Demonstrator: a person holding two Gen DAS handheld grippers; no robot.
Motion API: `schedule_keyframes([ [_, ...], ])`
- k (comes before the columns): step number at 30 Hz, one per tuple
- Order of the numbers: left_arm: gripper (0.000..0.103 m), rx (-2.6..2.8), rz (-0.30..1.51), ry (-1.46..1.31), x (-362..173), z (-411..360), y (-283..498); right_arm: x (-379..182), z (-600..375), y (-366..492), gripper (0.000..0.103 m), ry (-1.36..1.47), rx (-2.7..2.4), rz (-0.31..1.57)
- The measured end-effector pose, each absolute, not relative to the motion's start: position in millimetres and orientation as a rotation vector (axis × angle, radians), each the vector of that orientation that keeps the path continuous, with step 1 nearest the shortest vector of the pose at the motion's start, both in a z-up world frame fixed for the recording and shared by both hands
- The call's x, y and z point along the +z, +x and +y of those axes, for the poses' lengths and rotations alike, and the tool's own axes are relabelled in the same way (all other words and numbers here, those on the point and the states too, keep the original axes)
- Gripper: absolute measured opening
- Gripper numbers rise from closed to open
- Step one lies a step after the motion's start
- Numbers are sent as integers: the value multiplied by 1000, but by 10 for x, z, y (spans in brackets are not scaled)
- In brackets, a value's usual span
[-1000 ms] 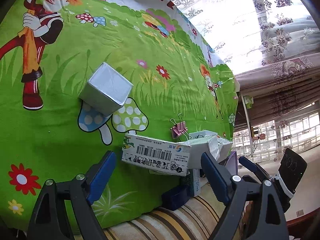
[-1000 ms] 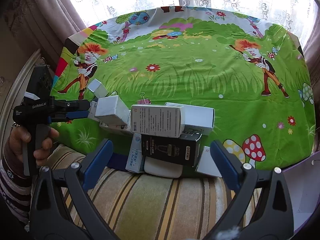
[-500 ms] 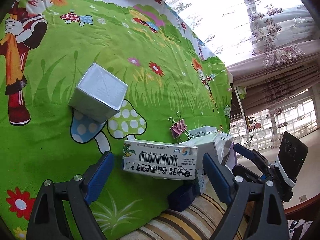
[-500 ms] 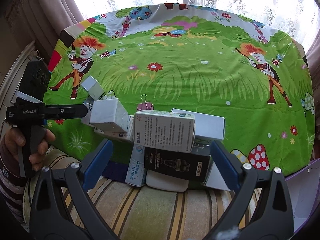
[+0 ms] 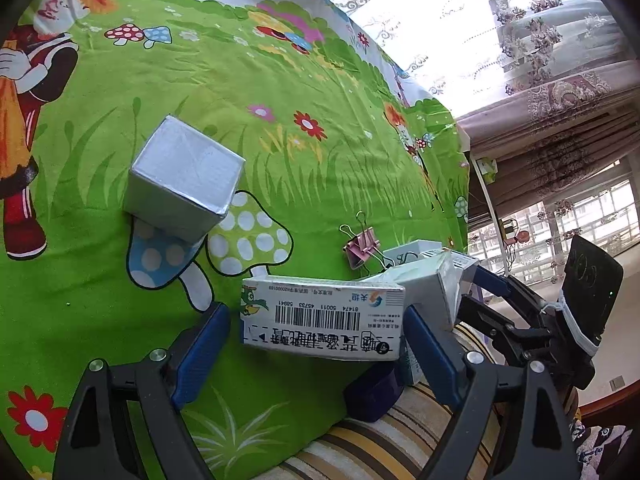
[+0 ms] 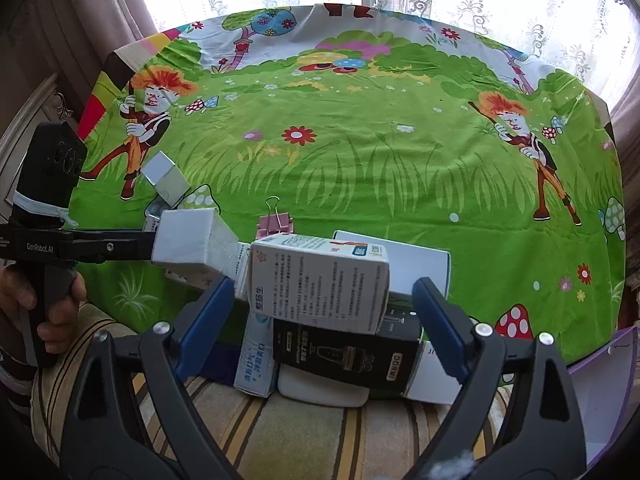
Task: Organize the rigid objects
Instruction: 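Grasp the white barcode box with left tool while right tool grasps white medicine box, then carry both boxes over the purple box and open both tools to drop them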
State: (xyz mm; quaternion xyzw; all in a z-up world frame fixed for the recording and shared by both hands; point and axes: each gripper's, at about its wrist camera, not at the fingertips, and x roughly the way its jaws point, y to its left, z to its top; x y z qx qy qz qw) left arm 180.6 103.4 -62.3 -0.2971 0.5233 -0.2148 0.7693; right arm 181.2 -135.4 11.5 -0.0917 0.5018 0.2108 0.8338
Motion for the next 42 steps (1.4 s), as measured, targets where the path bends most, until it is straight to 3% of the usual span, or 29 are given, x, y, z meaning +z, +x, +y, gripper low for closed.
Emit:
schedule_keyframes([
  [2,78,-470,1137,-641,-616,1028,1801,97,-1364,1819,75,-187,453,1070],
  [14,78,-401,1083,-675,-505,1141,1651,232,-1472,1750,72,-133,480,1011],
  [27,78,-301,936,-698,16,1174,1200,459,-1815,1629,72,-30,488,952],
  [42,78,-456,896,-642,478,243,797,622,-2740,1221,72,96,402,913],
])
